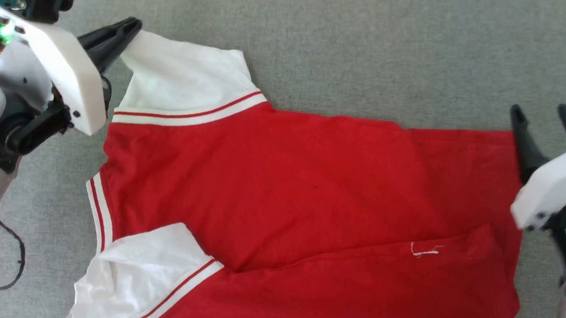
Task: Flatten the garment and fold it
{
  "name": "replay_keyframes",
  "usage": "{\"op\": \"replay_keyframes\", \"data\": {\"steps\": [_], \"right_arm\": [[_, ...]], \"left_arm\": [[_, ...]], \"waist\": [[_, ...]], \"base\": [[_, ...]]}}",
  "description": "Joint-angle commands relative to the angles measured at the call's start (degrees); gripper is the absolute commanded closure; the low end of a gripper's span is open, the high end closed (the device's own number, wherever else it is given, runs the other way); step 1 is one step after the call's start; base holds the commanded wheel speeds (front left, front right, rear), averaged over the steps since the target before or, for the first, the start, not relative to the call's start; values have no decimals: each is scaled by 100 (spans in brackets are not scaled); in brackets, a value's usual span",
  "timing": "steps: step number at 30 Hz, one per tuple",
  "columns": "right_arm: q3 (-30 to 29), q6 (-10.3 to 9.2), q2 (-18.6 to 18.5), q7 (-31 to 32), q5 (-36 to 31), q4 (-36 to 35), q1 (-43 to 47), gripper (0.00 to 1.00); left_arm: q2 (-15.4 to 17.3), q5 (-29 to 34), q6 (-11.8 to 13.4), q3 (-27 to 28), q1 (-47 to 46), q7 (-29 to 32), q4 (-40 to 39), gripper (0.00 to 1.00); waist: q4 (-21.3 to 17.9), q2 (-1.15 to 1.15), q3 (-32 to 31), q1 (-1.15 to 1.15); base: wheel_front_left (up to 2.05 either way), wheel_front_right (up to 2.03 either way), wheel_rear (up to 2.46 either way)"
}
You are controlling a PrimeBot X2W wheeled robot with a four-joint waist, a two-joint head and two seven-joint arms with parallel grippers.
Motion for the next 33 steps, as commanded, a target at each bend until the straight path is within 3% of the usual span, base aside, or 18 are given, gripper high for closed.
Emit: {"op": "replay_keyframes", "data": {"steps": [1,5,10,17,19,20,21,33], "right_arm": [[-39,-5,4,58,24,-4,-136,0],[-215,-5,4,1201,-179,39,-403,0],[-316,-5,4,2118,-213,68,-421,0],[-457,-5,4,2466,192,94,-282,1],[-489,-5,4,2417,300,130,-303,55],[-495,-5,4,2389,311,151,-314,68],[-496,-5,4,2361,303,173,-326,100],[-386,-5,4,1427,222,196,-459,100]], "left_arm": [[11,-28,-36,-21,-76,-48,-12,100],[-6,-60,-36,-132,-191,-96,7,100],[-7,-117,-36,-275,-325,-144,52,100],[22,-205,-36,-446,-509,-191,118,100],[31,-235,-36,-483,-555,-210,134,100],[37,-248,-36,-501,-578,-223,141,100],[40,-260,-36,-520,-598,-239,147,100],[202,-681,-36,-477,-447,-939,30,100]], "waist": [[23,0,113,0],[57,0,252,0],[110,0,333,0],[183,0,427,0],[197,0,466,0],[202,0,485,0],[207,0,501,0],[207,0,156,0]], "base": [[0,0,0],[0,0,0],[0,0,0],[0,0,0],[0,0,0],[0,0,0],[0,0,0],[0,0,0]]}}
